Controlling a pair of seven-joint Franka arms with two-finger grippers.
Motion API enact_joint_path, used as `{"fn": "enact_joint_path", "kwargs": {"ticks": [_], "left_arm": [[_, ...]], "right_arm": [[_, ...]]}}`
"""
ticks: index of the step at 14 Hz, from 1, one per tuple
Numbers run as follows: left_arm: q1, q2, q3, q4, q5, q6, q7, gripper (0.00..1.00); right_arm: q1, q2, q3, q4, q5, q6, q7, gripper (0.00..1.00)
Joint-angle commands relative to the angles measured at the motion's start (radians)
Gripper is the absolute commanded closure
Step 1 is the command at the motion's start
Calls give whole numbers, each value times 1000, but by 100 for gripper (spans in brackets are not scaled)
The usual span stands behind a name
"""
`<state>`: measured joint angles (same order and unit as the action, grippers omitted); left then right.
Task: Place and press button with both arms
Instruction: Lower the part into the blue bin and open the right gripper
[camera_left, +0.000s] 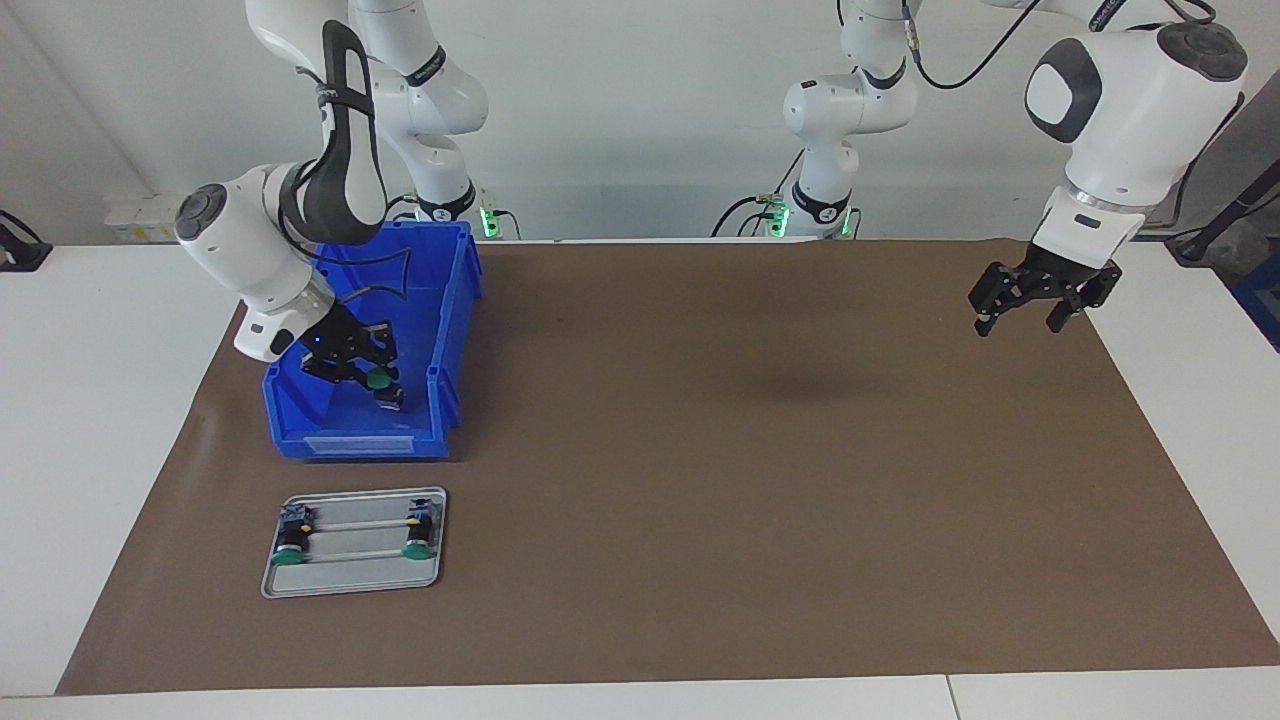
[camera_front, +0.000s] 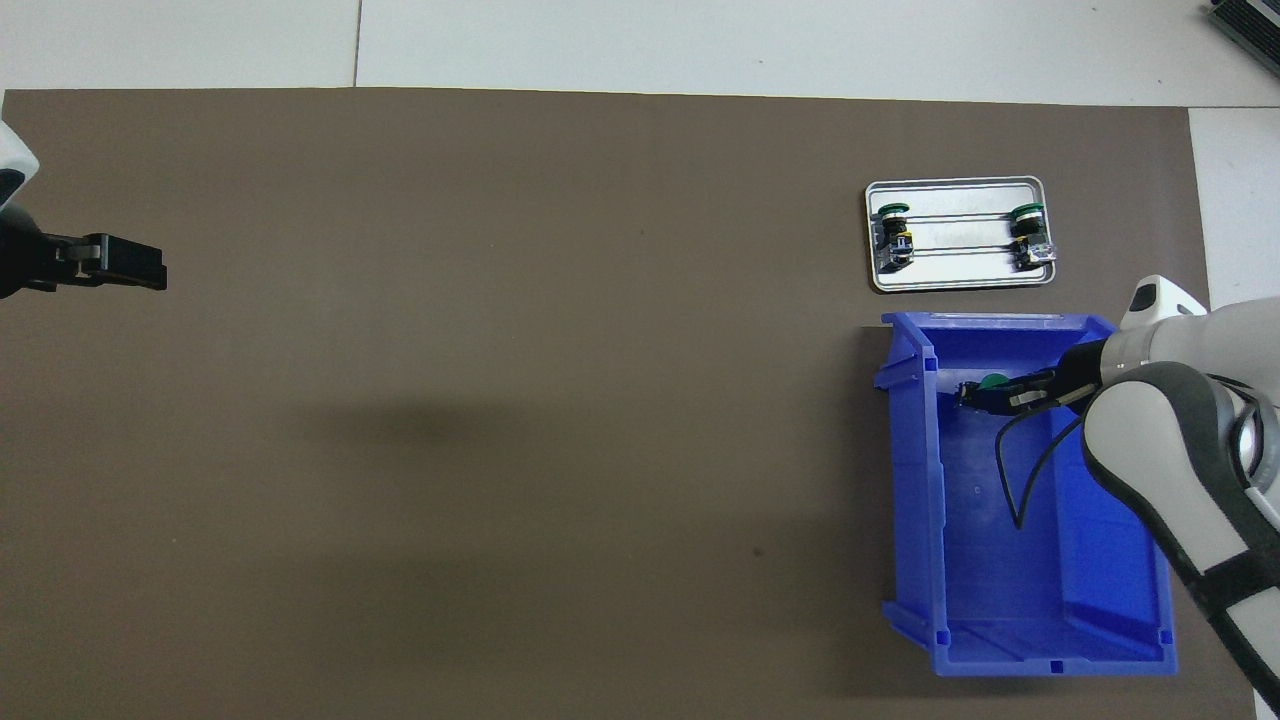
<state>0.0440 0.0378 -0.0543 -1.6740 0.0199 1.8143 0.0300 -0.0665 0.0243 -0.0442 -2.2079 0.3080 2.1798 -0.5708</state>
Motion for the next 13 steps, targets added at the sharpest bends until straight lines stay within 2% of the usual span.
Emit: {"fn": "enact_joint_path", "kwargs": {"ticks": [1,8,9,10,12,13], "left_arm": [[10,-22,-13,-29,20,5,-4,0],[8,-38,-19,-56,20,-7,-5,0],[8,-38,-19,-55,20,-6,-10,0],[11,-38,-16,-53,18,-6,-10,0],[22,-38,-9,-53,18,-7,-10,0],[27,-38,-7,-55,18,-7,-10,0]], "right_arm": [[-1,-26,7,-16,31,5,-23,100],[-10,-29,7,-65,-17,52,-21,100],[-7,-29,7,-69,-17,58,-20,95],[-7,-29,6,-69,-17,58,-15,74],[-7,-29,7,-69,-17,58,47,15],[-4,-29,7,-64,-17,57,75,0]]}}
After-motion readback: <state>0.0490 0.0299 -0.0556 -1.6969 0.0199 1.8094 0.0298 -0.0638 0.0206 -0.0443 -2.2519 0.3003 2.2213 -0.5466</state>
